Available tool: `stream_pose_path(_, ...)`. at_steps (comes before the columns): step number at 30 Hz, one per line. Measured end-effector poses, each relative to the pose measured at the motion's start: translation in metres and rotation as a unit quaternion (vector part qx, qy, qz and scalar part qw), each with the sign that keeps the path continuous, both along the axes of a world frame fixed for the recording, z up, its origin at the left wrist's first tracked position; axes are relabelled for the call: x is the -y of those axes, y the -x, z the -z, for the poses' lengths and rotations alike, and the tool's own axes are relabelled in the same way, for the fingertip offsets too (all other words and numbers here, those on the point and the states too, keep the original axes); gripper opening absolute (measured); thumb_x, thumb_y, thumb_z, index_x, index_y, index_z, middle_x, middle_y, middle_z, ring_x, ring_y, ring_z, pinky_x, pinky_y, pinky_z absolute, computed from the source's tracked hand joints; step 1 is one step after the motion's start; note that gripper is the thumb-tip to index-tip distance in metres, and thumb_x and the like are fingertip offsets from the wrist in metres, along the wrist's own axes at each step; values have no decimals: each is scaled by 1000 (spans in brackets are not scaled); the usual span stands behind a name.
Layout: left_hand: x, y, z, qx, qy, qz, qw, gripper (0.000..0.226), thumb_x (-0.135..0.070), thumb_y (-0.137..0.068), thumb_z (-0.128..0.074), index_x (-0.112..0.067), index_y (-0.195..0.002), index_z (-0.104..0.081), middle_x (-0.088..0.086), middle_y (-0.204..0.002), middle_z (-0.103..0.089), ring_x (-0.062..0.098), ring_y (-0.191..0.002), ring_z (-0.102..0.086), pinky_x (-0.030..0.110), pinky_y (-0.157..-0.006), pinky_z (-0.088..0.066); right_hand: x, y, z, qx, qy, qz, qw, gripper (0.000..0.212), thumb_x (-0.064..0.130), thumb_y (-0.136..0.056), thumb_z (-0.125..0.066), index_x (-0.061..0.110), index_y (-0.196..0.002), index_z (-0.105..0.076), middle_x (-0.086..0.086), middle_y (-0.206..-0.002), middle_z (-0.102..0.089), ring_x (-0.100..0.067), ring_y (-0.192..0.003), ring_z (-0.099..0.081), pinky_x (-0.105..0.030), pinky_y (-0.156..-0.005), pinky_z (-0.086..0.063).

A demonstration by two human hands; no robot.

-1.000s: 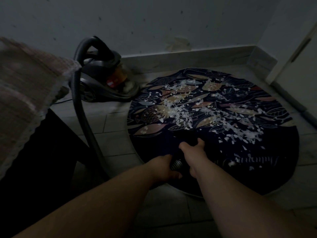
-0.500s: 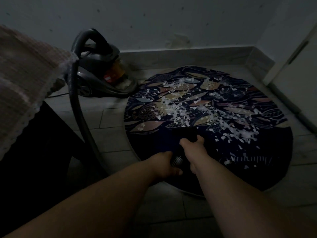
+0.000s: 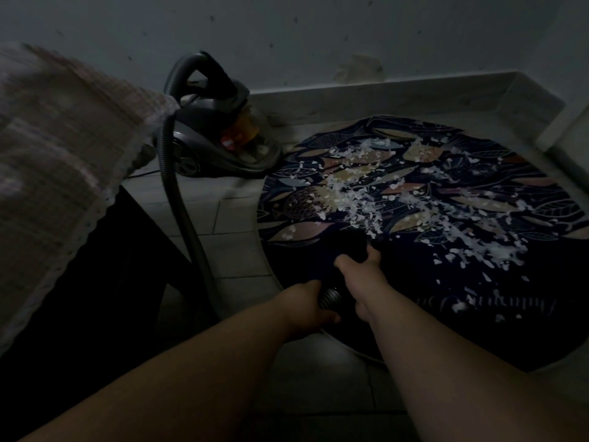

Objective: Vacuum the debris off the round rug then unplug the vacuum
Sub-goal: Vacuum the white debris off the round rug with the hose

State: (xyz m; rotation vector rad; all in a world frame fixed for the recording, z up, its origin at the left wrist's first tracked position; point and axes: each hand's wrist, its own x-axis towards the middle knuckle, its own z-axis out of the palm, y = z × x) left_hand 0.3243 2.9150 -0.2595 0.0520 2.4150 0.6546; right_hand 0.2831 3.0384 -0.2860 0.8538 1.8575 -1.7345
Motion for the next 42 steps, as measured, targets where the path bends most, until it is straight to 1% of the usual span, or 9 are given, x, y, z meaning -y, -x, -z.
stream_pose_path(7,29,-4,-3,-1,6,-45,999,60,-39,-83,-67,-13,-132,-42,9,-130,-54,22,-113,-56,20,-81,-40,30,10,3,9,42,-51,998,87,31,-85,-64,44,-151,-9,-12,-136,-48,-36,-107,-57,-54,-88,-54)
stream_pose_path(9,37,-7,-3,-6,8,-57,998,61,-40,-83,-66,-14,-133,-42,7,-130,-54,21,-114,-55,20,-82,-40,38,10,6,8,48,-60,997,86,29,-87,-63,43,-152,-9,-12,-135,-48,-36,-107,-56,-55,-89,-53)
stream_pose_path(14,43,-6,-1,11,-12,-80,997,54,-37,-83,-68,-13,-126,-46,8,-117,-60,21,-99,-62,19,-69,-44,48,11,10,-8,49,-47,998,85,28,-85,-63,40,-152,-13,-11,-132,-51,-34,-108,-57,-55,-94,-51)
stream_pose_path(15,42,-5,-1,13,-19,-83,996,53,-36,-83,-68,-12,-126,-46,8,-115,-61,22,-98,-62,20,-69,-45,47,12,10,-12,44,-40,998,84,28,-85,-63,40,-152,-13,-11,-131,-52,-34,-108,-57,-55,-94,-51)
stream_pose_path(19,34,3,-2,-15,-1,-51,999,60,-37,-87,-63,-13,-137,-39,9,-136,-51,23,-121,-51,19,-86,-39,40,17,7,-17,14,5,1000,85,28,-88,-60,39,-153,-6,-15,-136,-50,-37,-110,-56,-55,-94,-51)
stream_pose_path(22,22,13,-2,-21,-4,-30,999,63,-35,-88,-62,-14,-142,-34,8,-141,-46,21,-127,-46,20,-93,-36,27,21,6,-9,-3,43,999,85,29,-90,-60,38,-153,-4,-15,-138,-47,-38,-108,-54,-55,-94,-50)
stream_pose_path(26,10,24,2,-14,-11,-16,1000,61,-34,-88,-62,-14,-140,-37,10,-138,-48,23,-124,-48,21,-92,-38,13,28,10,-3,-10,70,997,84,29,-90,-61,39,-151,-5,-16,-137,-47,-38,-108,-54,-56,-95,-49)
stream_pose_path(34,24,24,3,-17,-12,-60,998,57,-38,-85,-65,-15,-133,-43,7,-132,-52,22,-118,-52,17,-82,-34,30,37,10,5,17,-9,1000,86,32,-86,-64,44,-150,-7,-14,-145,-42,-41,-117,-52,-59,-96,-48)
stream_pose_path(42,20,10,-1,-22,-8,-58,998,55,-38,-86,-63,-14,-131,-44,9,-130,-53,23,-117,-53,19,-82,-36,25,27,6,-5,7,-7,1000,84,29,-88,-62,39,-151,-9,-14,-138,-47,-38,-112,-54,-56,-94,-51)
